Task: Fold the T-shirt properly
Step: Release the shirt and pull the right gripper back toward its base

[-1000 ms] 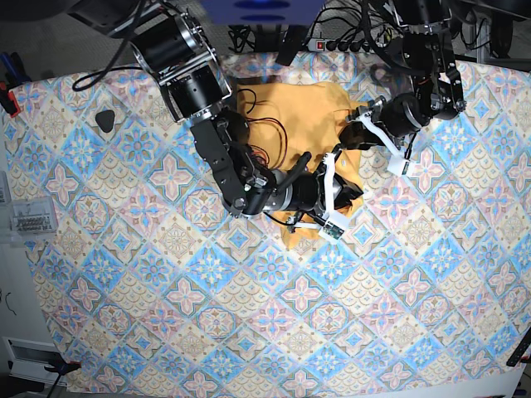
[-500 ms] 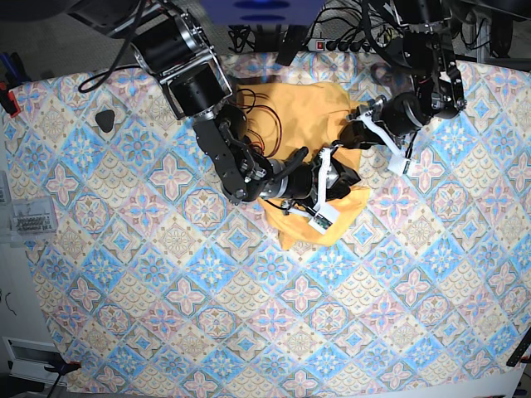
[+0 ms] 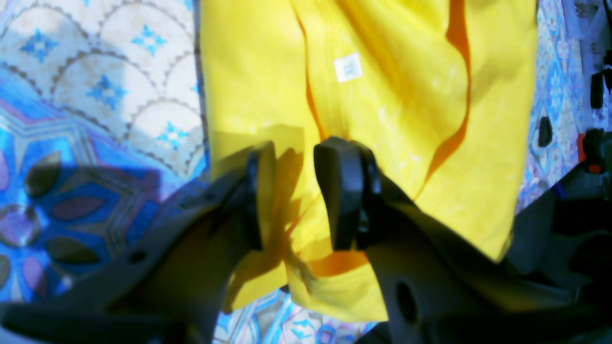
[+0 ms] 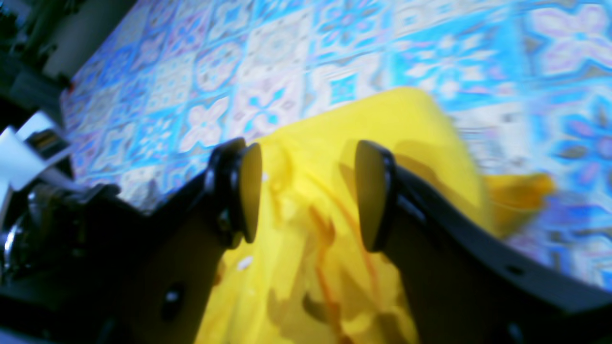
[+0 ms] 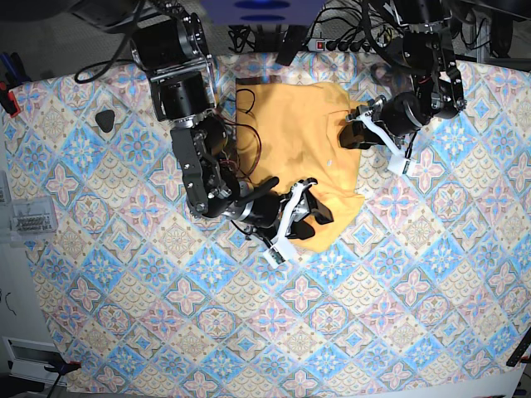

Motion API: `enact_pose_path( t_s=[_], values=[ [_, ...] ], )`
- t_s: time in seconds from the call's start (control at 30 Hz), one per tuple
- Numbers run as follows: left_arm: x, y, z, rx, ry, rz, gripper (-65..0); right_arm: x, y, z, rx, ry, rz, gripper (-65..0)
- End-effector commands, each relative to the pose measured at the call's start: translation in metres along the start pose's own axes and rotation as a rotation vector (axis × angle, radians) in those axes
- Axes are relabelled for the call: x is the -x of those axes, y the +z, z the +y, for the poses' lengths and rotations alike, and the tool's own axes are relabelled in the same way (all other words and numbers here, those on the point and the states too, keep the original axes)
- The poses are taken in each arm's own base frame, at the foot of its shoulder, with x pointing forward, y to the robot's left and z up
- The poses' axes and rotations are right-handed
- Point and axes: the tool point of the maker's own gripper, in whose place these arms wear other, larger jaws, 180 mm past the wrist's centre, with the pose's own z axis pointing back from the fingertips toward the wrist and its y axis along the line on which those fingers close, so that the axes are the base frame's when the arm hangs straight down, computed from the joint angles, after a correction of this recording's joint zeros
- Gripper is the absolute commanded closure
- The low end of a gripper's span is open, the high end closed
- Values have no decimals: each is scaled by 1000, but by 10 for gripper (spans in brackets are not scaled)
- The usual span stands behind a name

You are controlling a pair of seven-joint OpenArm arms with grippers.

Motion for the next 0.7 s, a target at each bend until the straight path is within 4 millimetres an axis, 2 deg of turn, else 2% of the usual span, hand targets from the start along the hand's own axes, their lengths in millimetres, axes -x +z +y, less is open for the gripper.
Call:
enact_pose_path(
  t_s=[0.0, 0.13, 0.3, 0.4, 0.5, 0.63, 0.67],
  values=[
    [-12, 2, -5, 18, -15, -38, -185, -18, 6, -7, 4, 17, -47, -285],
    [-12, 1, -6, 20, -17, -38, -185, 5, 25, -33, 57, 22, 7, -285],
    [-13, 1, -5, 19, -18, -39, -185, 38, 46, -49, 97, 16, 68, -285],
    [-13, 2, -5, 18, -17, -40, -185, 42, 52, -56, 112, 18, 79, -285],
    [-13, 1, -5, 16, -19, -41, -185, 52, 53, -55, 113, -3, 85, -285],
    [-15, 2, -3, 11, -15, -46, -185, 55, 56, -54, 114, -16, 38, -285],
    [-17, 2, -4, 11, -16, -48, -185, 58, 58, -60, 151, -38, 36, -285]
  ],
)
